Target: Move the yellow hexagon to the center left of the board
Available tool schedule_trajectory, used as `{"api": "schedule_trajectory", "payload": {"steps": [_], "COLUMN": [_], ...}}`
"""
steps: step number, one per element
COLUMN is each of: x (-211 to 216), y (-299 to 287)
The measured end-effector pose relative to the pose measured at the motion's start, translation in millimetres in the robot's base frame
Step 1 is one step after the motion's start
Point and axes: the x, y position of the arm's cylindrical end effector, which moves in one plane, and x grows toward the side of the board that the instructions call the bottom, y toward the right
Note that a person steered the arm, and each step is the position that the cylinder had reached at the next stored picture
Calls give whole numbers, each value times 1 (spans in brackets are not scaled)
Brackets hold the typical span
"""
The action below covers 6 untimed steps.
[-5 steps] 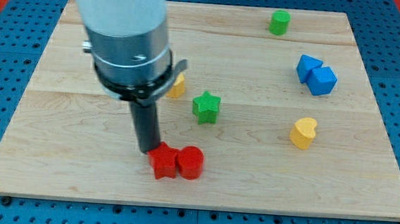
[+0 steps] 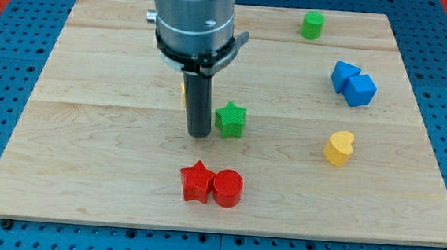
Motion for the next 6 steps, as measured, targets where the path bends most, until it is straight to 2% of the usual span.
{"api": "schedule_trajectory", "payload": {"steps": [2,4,6], "x": [-63,-67,-82], "y": [20,-88,-130]}}
